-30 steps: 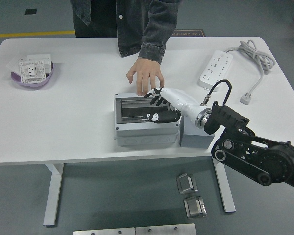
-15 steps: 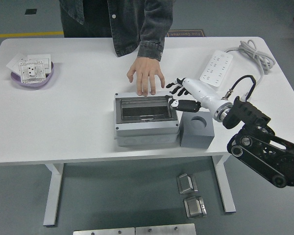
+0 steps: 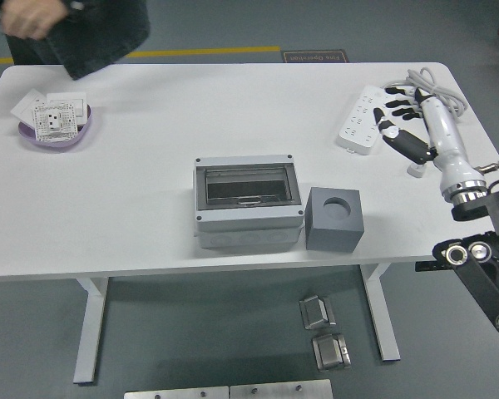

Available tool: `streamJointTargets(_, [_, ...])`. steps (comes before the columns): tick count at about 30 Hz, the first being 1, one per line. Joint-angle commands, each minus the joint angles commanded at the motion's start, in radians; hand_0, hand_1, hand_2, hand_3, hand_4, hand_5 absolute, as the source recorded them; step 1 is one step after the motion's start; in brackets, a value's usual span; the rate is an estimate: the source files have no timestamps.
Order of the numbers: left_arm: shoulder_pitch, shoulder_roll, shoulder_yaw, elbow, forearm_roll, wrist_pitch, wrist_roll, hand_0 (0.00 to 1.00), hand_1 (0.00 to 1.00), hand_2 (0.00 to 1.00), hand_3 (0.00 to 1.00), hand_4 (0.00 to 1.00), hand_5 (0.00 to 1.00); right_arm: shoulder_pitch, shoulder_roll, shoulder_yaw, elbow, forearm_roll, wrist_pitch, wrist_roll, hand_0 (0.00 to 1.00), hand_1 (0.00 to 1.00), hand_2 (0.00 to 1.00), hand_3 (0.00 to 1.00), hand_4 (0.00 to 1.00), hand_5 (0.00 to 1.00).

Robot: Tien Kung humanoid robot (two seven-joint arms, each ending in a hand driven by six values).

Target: Pick up the cylinder from the cube,place it in the box,flap close box

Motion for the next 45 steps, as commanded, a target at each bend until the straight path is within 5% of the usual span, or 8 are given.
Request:
streamJointTargets(3, [-0.001,0.001,-0.016,0.0,0.018,0.0,0.0,0.632,0.584,0.551,0.6,0.517,0.045,-0.048,0.037,0.057,-0.043,0.065,-0.036,0.067,0.64,0.61,0.679,0.784,0.801,0.533])
streamJointTargets(4, [-0.002,0.002,-0.026,0.0,0.029,-0.001,0.0,0.632,0.583,0.55,0.6,0.516,0.046,-0.06,0.052,0.074,-0.061,0.089,-0.051,0.093,0.772,0.747,0.785,0.859,0.92,0.525])
streamJointTargets(8, [-0.005,0.007,-0.042,0.0,0.048,-0.001,-0.001,0.632,0.583,0.55,0.6,0.516,0.046,-0.087,0.094,0.087,-0.118,0.178,-0.103,0.191,0.772,0.747,0.785,0.859,0.92,0.525])
streamJointTargets(9, [-0.005,0.009,-0.045,0.0,0.052,-0.001,-0.001,0.633,0.583,0.55,0.6,0.515,0.043,-0.092,0.099,0.077,-0.131,0.203,-0.114,0.218,0.967,0.963,0.998,0.998,0.998,0.539])
streamJointTargets(18, [-0.006,0.018,-0.052,0.0,0.068,-0.004,0.0,0.633,0.583,0.549,0.599,0.513,0.043,-0.092,0.104,0.02,-0.148,0.141,-0.128,0.201,0.994,0.998,0.998,0.998,0.998,0.525])
streamJointTargets(26, [-0.011,0.026,-0.046,0.0,0.067,-0.004,0.0,0.633,0.582,0.548,0.598,0.512,0.044,-0.066,0.081,0.005,-0.134,-0.072,-0.116,0.04,0.998,0.998,0.998,0.998,0.998,0.523])
streamJointTargets(36, [-0.01,0.017,-0.049,0.0,0.063,-0.002,0.002,0.634,0.582,0.548,0.597,0.51,0.04,0.054,-0.094,-0.171,-0.124,-0.409,0.052,-0.249,0.998,0.998,0.998,0.998,0.998,0.462])
streamJointTargets(45, [-0.01,0.011,-0.033,0.0,0.041,0.0,0.005,0.634,0.582,0.548,0.597,0.51,0.039,0.098,-0.157,-0.269,-0.023,-0.501,0.098,-0.396,0.998,0.998,0.998,0.998,0.998,0.369])
